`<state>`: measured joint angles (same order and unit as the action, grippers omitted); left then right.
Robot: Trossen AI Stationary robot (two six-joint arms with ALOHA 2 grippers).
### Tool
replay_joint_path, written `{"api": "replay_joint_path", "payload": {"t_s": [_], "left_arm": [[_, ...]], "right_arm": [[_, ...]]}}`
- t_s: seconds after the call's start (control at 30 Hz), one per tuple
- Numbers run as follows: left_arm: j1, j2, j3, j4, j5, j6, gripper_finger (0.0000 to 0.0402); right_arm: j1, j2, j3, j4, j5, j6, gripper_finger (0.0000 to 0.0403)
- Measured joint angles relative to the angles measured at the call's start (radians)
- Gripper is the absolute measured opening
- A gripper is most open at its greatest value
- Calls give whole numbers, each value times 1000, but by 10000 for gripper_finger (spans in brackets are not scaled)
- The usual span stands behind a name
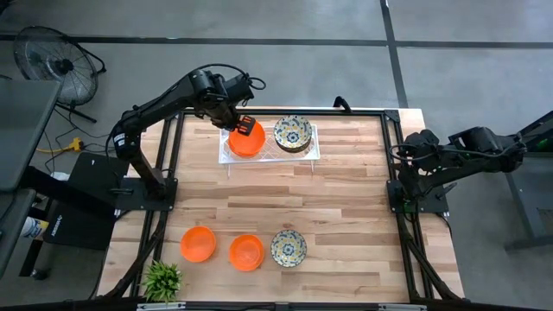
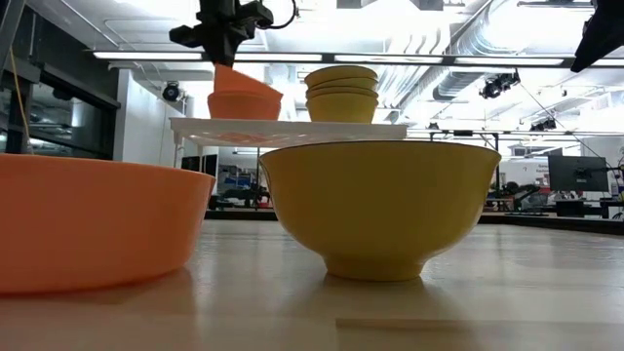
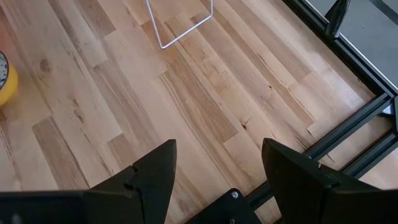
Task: Pick & Place Mini bowls
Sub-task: Stack the orange bowl on the other orange bowls on the shelf
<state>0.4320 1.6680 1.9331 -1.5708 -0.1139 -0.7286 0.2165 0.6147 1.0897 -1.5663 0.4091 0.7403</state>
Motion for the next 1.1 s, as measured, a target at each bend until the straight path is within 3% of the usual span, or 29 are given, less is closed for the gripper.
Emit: {"api": "replay_joint_path", "payload": {"t_s": [0.17, 0.57, 1.1], "left_arm": [[0, 0, 0, 0, 0, 21, 57], [0, 0, 0, 0, 17, 66, 180], [0, 24, 1, 1, 10, 157, 176]], "right_arm": [[0, 0, 0, 0, -1, 0, 224], [0, 0, 0, 0, -23, -1, 224], [0, 0, 0, 1, -22, 18, 224]]}}
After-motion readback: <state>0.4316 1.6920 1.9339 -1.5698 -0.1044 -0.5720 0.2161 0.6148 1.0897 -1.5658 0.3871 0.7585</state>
